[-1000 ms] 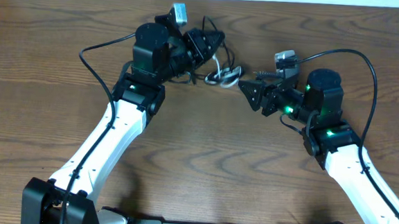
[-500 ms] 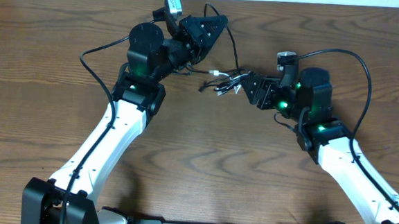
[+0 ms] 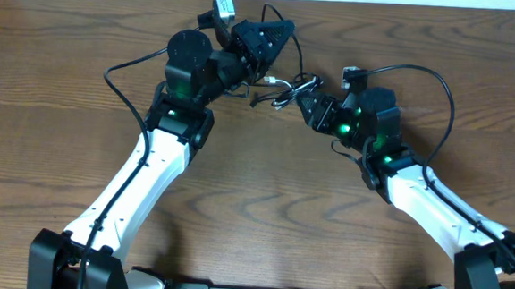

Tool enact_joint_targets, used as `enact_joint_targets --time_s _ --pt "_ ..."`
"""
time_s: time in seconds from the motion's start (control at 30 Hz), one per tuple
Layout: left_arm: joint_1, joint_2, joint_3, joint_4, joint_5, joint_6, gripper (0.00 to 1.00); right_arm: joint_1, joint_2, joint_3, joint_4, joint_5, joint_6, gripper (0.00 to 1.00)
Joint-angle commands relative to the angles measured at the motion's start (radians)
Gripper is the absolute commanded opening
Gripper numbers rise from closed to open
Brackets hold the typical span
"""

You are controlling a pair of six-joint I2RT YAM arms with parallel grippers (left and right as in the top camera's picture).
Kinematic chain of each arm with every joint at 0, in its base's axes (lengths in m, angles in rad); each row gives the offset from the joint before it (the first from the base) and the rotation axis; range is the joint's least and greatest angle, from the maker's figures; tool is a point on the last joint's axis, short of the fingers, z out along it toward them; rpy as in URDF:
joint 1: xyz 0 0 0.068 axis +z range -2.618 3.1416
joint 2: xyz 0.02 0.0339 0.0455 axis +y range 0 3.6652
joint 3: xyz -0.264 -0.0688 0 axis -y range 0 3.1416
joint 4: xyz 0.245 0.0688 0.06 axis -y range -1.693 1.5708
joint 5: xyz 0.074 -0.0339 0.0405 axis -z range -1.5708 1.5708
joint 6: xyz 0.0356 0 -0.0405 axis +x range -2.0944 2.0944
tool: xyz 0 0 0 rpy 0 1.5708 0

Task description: Untangle cables

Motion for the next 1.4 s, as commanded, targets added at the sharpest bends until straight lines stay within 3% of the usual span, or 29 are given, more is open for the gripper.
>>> enact_joint_targets --time_s 0.0,0.17,0.3,0.37,0.53,0.8,1.03,1.2,1.37 --pt "-0.005 -0.002 0.009 0.013 0.010 -0.002 0.07 0.005 0.039 0.015 0.056 0.018 0.050 0.42" --pt "-0.005 -0.002 0.010 0.013 0.011 -0.006 0.07 0.005 0.095 0.015 0.107 0.034 0.047 0.33" --pt "-0.005 -0.002 0.009 0.011 0.010 -0.005 0.07 0.005 0.145 0.015 0.148 0.040 0.017 0.01" --pt "-0.004 -0.002 0.009 -0.007 0.005 0.021 0.07 0.002 0.146 0.015 0.149 0.040 -0.018 0.01" --pt "-0.003 -0.002 0.009 -0.156 -0.124 0.252 0.07 -0.030 0.084 0.017 0.068 0.006 -0.085 0.01" --pt "0.005 -0.002 0.009 -0.492 -0.456 0.619 0.07 -0.160 -0.078 0.133 -0.425 -0.114 -0.284 0.01" --pt "0.054 -0.002 0.009 -0.694 -0.459 0.814 0.07 -0.236 -0.108 0.330 -0.845 -0.114 -0.495 0.01" --pt "0.083 0.003 0.009 -0.856 -0.460 0.974 0.07 -0.252 -0.108 0.424 -1.000 -0.122 -0.580 0.01" --pt "0.092 0.013 0.005 -0.920 -0.459 1.065 0.09 -0.251 -0.108 0.454 -1.055 -0.122 -0.601 0.01"
